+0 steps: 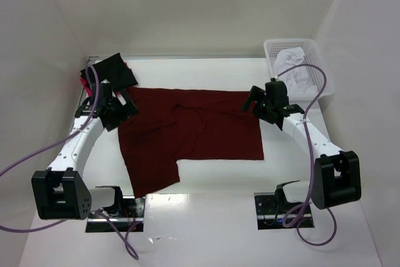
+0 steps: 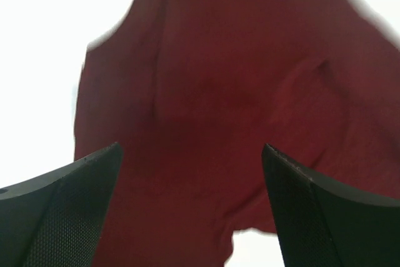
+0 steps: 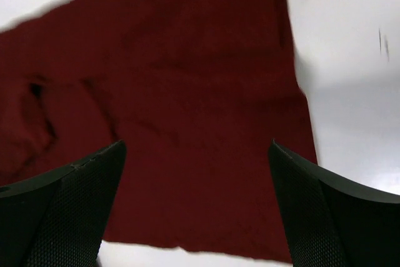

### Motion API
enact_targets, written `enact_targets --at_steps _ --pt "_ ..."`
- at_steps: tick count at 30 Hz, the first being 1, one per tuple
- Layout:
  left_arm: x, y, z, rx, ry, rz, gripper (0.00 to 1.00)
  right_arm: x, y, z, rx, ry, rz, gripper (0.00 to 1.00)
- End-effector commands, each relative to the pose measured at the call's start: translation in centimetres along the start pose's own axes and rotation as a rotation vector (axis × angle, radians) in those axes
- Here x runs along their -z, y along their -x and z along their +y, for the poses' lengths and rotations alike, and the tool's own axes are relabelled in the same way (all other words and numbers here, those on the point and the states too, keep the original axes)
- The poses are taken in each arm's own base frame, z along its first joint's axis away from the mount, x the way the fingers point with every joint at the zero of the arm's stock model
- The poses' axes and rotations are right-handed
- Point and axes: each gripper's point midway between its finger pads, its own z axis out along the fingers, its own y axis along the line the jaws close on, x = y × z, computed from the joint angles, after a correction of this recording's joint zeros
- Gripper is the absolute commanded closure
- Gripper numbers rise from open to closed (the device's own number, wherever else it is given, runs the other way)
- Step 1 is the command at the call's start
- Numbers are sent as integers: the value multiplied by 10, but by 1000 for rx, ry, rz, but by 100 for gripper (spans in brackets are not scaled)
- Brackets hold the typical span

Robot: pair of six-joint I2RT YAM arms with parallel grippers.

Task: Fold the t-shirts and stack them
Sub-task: Fold the flattened tshirt in 1/3 of the way, then grap the side of the flattened tshirt closest away from the robot with both arms

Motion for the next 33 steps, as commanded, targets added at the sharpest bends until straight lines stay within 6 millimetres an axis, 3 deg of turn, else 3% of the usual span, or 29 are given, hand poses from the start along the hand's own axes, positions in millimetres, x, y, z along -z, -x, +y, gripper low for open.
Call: enact_targets --at_steps 1,8,18,22,25,33 --pt "11 -27 12 134 46 59 0 16 -2 -3 -88 1 -32 0" --pt "25 -56 36 434 94 -14 0 10 -8 -12 -111 -35 -30 0" --pt "30 -96 60 517 195 35 0 12 -9 -27 -222 -101 -66 0" --pt "25 -105 79 594 314 30 0 20 -13 -27 -295 -79 -74 0" --pt "22 -130 105 700 442 36 0 26 -13 -30 -318 -72 -92 0" --pt "15 -127 119 772 445 -75 0 34 -11 -32 -332 -67 -106 0"
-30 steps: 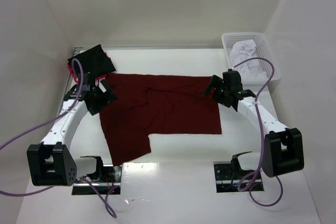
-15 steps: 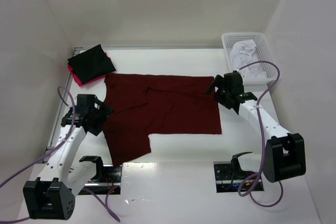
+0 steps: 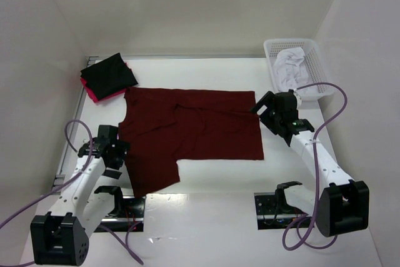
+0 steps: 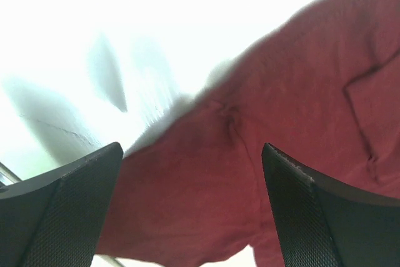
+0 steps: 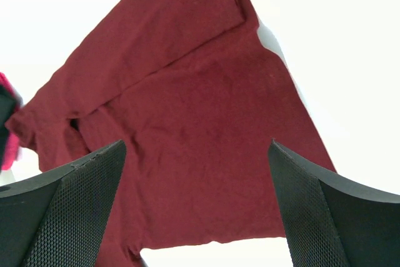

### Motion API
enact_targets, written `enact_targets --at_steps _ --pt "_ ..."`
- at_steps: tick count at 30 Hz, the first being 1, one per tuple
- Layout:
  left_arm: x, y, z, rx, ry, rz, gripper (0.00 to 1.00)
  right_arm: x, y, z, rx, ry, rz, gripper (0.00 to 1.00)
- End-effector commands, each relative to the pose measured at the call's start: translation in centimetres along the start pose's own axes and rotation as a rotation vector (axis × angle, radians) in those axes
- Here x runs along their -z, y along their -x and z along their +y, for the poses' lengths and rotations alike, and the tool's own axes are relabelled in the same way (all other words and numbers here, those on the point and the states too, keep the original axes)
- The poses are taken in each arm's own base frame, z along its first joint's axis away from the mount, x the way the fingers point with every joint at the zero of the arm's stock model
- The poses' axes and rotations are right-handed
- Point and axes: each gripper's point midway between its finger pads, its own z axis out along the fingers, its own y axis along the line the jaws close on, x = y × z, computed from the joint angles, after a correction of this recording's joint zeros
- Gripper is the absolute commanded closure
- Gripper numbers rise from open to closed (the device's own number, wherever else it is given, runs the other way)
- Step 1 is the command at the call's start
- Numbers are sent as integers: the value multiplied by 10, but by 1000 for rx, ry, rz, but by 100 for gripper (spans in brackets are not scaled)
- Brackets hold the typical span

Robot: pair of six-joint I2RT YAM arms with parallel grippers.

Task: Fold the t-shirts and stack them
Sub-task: Grap the side of the flattened tshirt closest away from the robot with both arms

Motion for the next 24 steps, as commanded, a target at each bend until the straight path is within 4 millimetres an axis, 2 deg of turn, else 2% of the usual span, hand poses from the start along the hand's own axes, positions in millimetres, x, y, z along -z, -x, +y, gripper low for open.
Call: enact_targets --at_steps 1,3,11,16,20,24 --pt "-5 10 -2 85 -20 -64 0 1 3 -4 -27 -10 -17 0" --pt "-7 8 -6 68 -54 -60 6 1 3 -4 -27 -10 -17 0" --pt "-8 3 -8 -6 -78 -52 12 3 4 -2 -36 -10 -17 0" --pt "-10 -2 -10 -60 -84 -41 17 7 2 -10 -54 -46 -19 0" --pt "-10 -6 -10 -101 -76 -24 20 20 3 -18 -69 -58 -48 0" --pt "-10 -10 -10 -124 -66 -4 25 21 -1 -21 -87 -76 -30 0"
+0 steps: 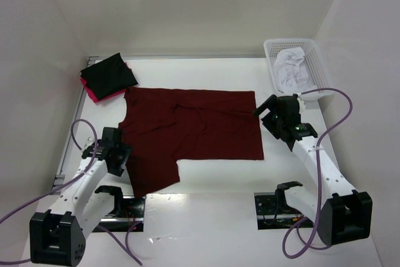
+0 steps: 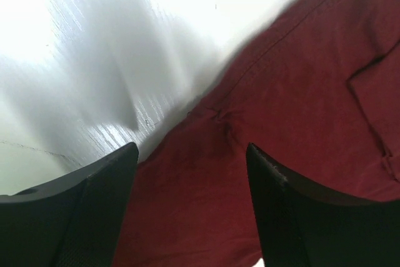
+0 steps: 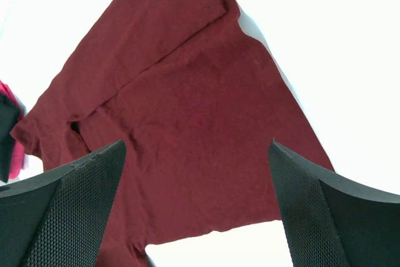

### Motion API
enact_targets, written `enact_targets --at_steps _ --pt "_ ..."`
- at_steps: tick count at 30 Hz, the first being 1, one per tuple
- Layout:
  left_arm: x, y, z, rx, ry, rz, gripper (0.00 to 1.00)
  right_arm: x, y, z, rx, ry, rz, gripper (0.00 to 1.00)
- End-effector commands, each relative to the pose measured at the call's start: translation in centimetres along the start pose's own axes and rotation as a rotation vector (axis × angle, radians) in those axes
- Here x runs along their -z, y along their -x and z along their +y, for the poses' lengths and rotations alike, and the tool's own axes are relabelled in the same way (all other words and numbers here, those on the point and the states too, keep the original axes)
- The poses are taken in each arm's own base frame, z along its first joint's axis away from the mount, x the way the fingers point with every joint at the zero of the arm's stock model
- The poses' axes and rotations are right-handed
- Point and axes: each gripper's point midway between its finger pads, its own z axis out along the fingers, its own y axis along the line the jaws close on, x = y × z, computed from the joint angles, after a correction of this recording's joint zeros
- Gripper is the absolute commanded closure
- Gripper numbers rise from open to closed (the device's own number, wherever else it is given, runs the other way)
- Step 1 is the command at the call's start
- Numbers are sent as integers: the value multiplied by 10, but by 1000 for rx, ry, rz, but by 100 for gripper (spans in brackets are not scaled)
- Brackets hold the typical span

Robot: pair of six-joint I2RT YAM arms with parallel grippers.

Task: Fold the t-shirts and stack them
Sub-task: Grap the side of the flattened tshirt closest away from the robot with both arms

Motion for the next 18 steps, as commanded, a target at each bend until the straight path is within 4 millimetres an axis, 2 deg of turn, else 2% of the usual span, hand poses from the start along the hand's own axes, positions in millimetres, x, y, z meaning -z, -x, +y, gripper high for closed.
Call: enact_targets --at_steps 1,5,8,9,12,14,18 --pt "0 -2 -5 -36 -5 18 27 7 2 -8 -53 -33 -18 0" --pt "-3 -4 -2 -42 17 24 31 11 -7 -16 -117 -44 1 0" --pt "-2 -5 -3 -42 15 33 39 18 -9 -22 -170 -50 -13 0" --pt "-2 -5 -5 -42 15 33 44 16 -14 -31 -180 -87 -6 0" --pt "-1 -5 -8 -39 2 39 54 16 -20 -35 -196 -98 15 0" --pt "-3 -6 -7 -42 12 42 70 11 -35 -40 -217 -110 74 0" --pt "-5 -7 -4 -47 31 47 80 8 -45 -50 -237 -139 97 2"
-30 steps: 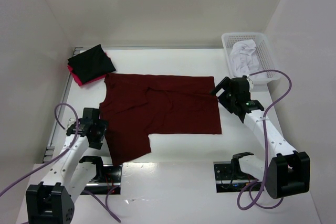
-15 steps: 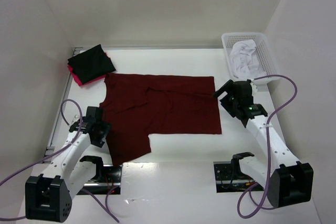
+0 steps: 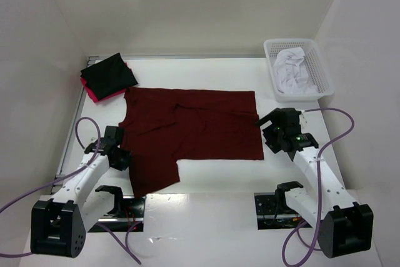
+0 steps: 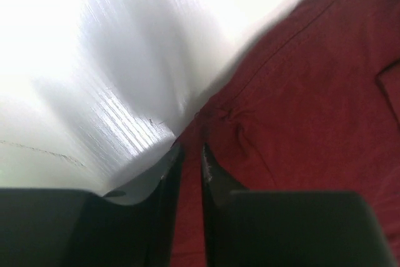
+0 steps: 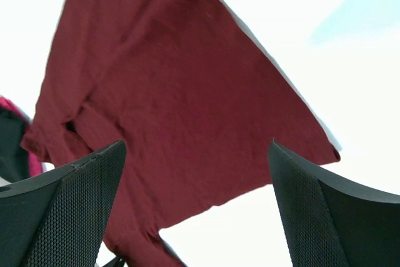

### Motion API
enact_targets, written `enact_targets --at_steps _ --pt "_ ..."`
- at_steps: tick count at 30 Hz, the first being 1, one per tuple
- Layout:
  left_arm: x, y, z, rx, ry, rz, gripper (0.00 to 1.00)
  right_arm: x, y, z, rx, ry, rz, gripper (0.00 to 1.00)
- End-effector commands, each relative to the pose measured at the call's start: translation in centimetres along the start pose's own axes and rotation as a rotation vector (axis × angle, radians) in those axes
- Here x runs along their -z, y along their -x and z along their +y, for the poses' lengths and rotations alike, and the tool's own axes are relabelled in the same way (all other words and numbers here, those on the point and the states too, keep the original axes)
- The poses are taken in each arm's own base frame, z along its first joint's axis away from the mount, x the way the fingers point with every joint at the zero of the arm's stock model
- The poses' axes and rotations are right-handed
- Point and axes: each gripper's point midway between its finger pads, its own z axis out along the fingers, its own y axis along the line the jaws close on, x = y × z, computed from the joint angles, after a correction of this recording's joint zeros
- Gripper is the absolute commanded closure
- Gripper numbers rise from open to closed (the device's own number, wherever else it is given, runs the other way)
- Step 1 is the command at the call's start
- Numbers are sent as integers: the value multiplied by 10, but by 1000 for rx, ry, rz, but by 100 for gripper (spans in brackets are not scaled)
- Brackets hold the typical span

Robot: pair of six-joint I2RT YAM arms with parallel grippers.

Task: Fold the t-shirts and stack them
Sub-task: Grap the side of the flattened tshirt closest away from the robot with both arms

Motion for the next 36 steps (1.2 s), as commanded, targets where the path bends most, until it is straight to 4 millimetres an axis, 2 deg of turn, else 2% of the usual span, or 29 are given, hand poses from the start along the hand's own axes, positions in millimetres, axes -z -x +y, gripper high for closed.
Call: enact_targets --at_steps 1,4,15,18,22,27,36 --pt "3 2 -9 -8 -17 -1 85 -3 -6 -17 -51 -58 12 2" --pt "3 2 -9 -8 -17 -1 100 -1 -8 -25 -49 -84 14 5" --pt "5 1 -11 17 -28 6 100 -5 -25 -44 -66 -146 73 8" --pt "7 4 -14 28 -47 -9 100 0 -31 -51 -85 -159 89 12" --pt "10 5 -15 44 -69 -15 100 2 -46 -72 -93 -222 144 13" --pt "11 5 -14 46 -82 -19 100 3 -60 -77 -90 -232 187 15" --pt "16 8 -20 43 -115 -29 100 -11 -66 -82 -24 -298 199 22"
